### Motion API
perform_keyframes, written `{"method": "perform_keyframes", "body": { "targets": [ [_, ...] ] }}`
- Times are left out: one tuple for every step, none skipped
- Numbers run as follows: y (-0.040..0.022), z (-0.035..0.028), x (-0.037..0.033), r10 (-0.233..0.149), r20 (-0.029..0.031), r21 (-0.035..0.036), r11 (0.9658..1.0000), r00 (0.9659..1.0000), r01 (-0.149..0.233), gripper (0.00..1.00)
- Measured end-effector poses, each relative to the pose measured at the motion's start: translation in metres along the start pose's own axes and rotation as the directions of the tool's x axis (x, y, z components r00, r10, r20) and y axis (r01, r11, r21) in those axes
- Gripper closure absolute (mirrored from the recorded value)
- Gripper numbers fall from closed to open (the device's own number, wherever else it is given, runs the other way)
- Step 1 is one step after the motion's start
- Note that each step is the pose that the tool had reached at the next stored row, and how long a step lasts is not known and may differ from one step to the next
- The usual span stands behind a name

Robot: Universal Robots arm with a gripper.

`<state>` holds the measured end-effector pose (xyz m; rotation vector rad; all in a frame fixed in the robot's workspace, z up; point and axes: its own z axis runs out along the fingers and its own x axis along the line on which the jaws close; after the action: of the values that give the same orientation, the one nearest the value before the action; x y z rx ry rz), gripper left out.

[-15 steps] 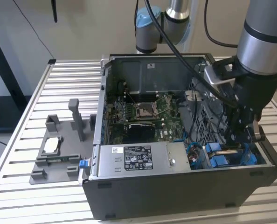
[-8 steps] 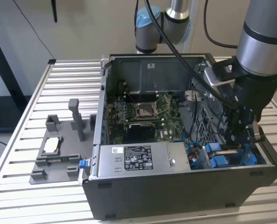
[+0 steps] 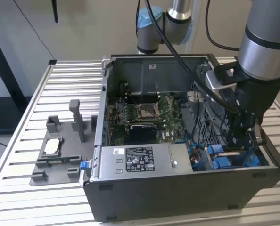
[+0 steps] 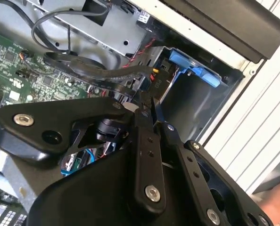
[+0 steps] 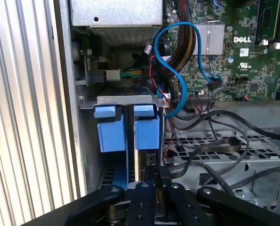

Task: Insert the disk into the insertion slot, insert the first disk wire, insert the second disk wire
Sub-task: 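Insert the second disk wire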

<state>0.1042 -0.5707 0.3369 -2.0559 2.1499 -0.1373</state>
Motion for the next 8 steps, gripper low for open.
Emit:
{"method": "perform_keyframes", "body": {
  "targets": [
    [0.0000,0.0001,0.0000,0.000,-0.0001,0.0000,1.0000,1.0000,0.000,0.84],
    [0.0002,0.0009,0.0002,0.000,0.0003,0.0000,1.0000,1.0000,0.000,0.84],
    [0.0002,0.0014,0.0002,0.000,-0.0002,0.0000,1.0000,1.0000,0.000,0.84],
    [0.0003,0.0019,0.0003,0.000,-0.0005,0.0000,1.0000,1.0000,0.000,0.84],
    [0.0004,0.0024,0.0004,0.000,-0.0006,0.0000,1.0000,1.0000,0.000,0.84],
    [0.0004,0.0026,0.0004,0.000,-0.0004,-0.0001,1.0000,1.0000,0.000,0.84],
    [0.0005,0.0027,0.0004,0.000,-0.0003,0.0000,1.0000,1.0000,0.000,0.84],
    [0.0005,0.0030,0.0004,0.000,0.0000,0.0000,1.0000,1.0000,0.000,0.84]
  ]
}}
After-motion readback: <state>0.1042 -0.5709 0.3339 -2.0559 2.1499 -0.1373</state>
